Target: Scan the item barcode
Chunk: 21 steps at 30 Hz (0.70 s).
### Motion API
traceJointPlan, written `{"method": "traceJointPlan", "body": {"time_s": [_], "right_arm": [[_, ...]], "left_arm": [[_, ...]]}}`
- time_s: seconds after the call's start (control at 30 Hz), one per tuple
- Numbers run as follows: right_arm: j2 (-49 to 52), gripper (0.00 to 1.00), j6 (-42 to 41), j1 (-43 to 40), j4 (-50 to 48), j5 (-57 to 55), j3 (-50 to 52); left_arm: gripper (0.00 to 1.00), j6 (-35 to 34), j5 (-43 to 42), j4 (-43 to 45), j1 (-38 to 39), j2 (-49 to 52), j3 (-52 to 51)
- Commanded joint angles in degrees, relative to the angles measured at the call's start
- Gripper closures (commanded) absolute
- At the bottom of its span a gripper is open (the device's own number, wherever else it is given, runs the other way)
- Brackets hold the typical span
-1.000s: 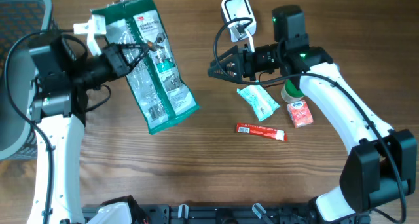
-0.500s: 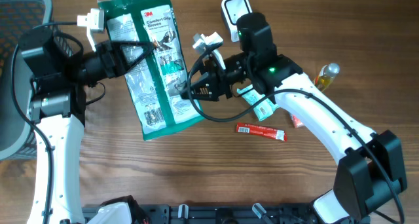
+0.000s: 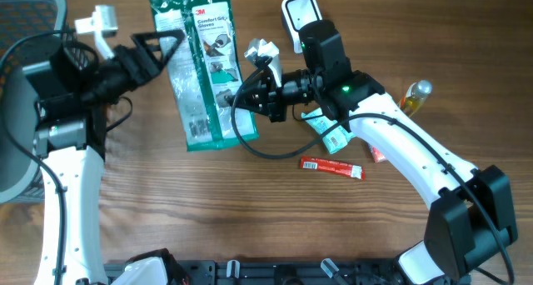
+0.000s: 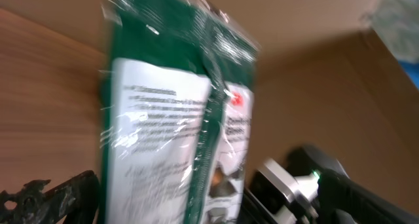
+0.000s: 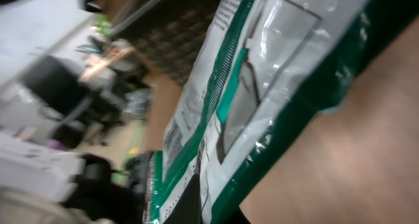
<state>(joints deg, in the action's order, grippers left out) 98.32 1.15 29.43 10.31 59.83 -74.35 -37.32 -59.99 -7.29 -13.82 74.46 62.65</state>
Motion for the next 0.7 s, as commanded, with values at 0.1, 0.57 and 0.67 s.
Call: {"method": "traceJointPlan", "body": {"time_s": [0.1, 0.57, 0.67], "right_arm": [[0.6, 0.96, 15.3, -1.0, 13.4, -22.0, -12.4], [6.8, 0.96, 48.7, 0.1, 24.3, -69.3, -35.8], [15.1, 0.96, 52.2, 0.2, 18.3, -79.1, -38.4]], "left_arm": [[0.00, 1.3, 18.7, -8.0, -5.6, -0.5, 0.4], [0.00, 1.3, 19.2, -14.0, -5.6, -0.5, 0.3], [0.00, 1.3, 19.2, -14.0, -5.6, -0.5, 0.3]]}}
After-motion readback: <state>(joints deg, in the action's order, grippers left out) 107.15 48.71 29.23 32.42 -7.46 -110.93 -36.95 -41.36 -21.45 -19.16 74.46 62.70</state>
